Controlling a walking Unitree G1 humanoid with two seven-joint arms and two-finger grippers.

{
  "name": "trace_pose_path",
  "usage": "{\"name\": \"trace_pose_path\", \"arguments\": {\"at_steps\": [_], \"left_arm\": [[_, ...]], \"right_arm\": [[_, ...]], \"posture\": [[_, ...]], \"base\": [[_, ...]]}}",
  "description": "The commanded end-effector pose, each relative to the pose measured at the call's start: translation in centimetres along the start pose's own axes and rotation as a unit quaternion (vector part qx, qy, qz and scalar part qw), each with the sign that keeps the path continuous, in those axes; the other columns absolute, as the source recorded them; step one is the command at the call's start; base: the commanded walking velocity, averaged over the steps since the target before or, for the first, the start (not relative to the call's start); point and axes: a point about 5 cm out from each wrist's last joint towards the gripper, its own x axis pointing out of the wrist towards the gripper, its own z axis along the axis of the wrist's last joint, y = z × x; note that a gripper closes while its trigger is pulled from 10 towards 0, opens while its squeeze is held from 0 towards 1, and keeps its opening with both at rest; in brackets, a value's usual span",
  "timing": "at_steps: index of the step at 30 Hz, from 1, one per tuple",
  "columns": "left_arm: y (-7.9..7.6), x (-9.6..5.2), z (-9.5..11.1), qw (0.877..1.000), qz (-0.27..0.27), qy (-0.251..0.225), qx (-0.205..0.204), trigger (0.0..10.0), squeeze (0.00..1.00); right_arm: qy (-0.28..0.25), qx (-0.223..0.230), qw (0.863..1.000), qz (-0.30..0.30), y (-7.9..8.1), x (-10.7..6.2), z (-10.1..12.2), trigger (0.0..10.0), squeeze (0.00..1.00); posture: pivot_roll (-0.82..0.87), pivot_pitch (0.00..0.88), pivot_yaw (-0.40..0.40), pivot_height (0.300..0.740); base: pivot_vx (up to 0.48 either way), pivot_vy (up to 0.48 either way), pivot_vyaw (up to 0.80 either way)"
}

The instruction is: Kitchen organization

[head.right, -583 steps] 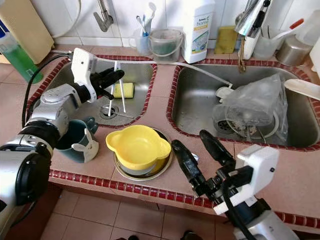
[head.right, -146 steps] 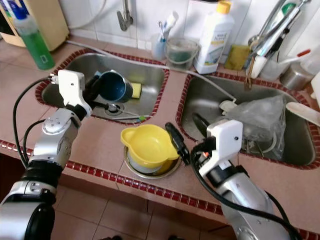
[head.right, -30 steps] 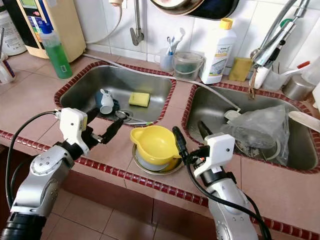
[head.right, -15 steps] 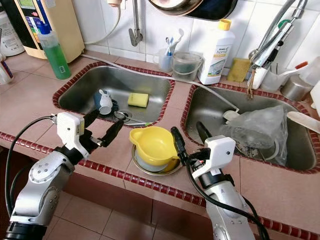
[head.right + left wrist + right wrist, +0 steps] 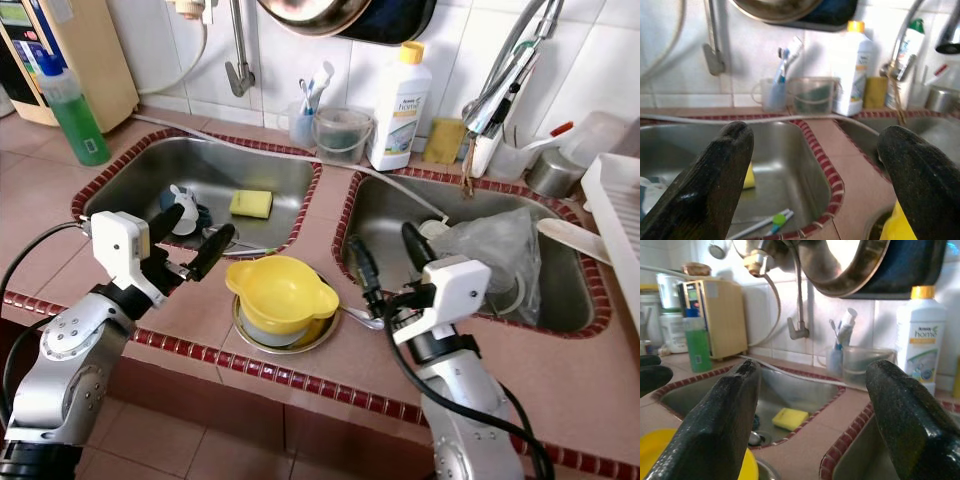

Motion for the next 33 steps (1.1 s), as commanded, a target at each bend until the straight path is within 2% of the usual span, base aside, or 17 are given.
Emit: {"name": "trace_pose_path", "arguments": {"at_steps": [1,6,10,14,18,24,26,31,33], "left_arm": [[-0.4,0.2,0.2,1.0,-0.004,-0.005,-0.004,10.0,0.0],[-0.4,0.2,0.3,1.0,-0.003,-0.006,-0.004,10.0,0.0],[-0.1,0.3,0.2,1.0,0.011,0.001,-0.014,10.0,0.0],[0.3,0.5,0.2,0.999,0.029,0.015,-0.007,10.0,0.0],[0.4,0.2,0.5,0.999,0.013,0.032,0.024,10.0,0.0],[0.4,-0.1,0.8,0.999,0.002,0.041,0.028,10.0,0.0],[0.5,-0.3,1.2,0.997,-0.011,0.047,0.057,10.0,0.0],[0.8,-0.7,0.6,0.992,-0.016,0.091,0.088,10.0,0.0],[0.8,-0.8,0.4,0.99,-0.019,0.108,0.085,10.0,0.0]], "right_arm": [[0.0,-0.006,1.0,-0.003,-0.4,-0.1,0.3,10.0,0.0],[0.002,-0.006,1.0,-0.002,-0.4,-0.1,0.3,10.0,0.0],[0.007,-0.007,1.0,0.001,-0.4,-0.2,0.2,10.0,0.0],[0.025,-0.009,1.0,0.015,-0.3,-0.5,-0.1,10.0,0.0],[0.043,-0.011,0.999,0.028,-0.5,-1.0,-0.4,10.0,0.0],[0.058,-0.005,0.997,0.051,-0.1,-1.6,-0.5,10.0,0.0],[0.067,-0.003,0.996,0.063,0.1,-1.8,-0.7,10.0,0.0],[0.07,-0.002,0.995,0.066,0.1,-1.8,-0.7,10.0,0.0],[0.071,0.004,0.994,0.079,0.5,-1.7,-0.6,10.0,0.0]], "posture": [[-0.04,0.032,-0.016,0.74],[-0.04,0.032,-0.015,0.74],[-0.04,0.033,-0.014,0.74],[-0.04,0.041,-0.014,0.74],[-0.04,0.047,-0.014,0.74],[-0.04,0.058,-0.015,0.74],[-0.04,0.06,-0.017,0.74],[-0.03,0.067,-0.021,0.74],[-0.03,0.07,-0.023,0.74]], "base": [[0.0,-0.48,0.0],[0.0,-0.408,0.0],[0.0,0.0,0.0],[0.0,0.0,0.0],[0.0,0.0,0.0],[0.0,0.0,0.0],[0.0,0.0,0.0],[0.0,0.0,0.0],[0.0,0.0,0.0]]}}
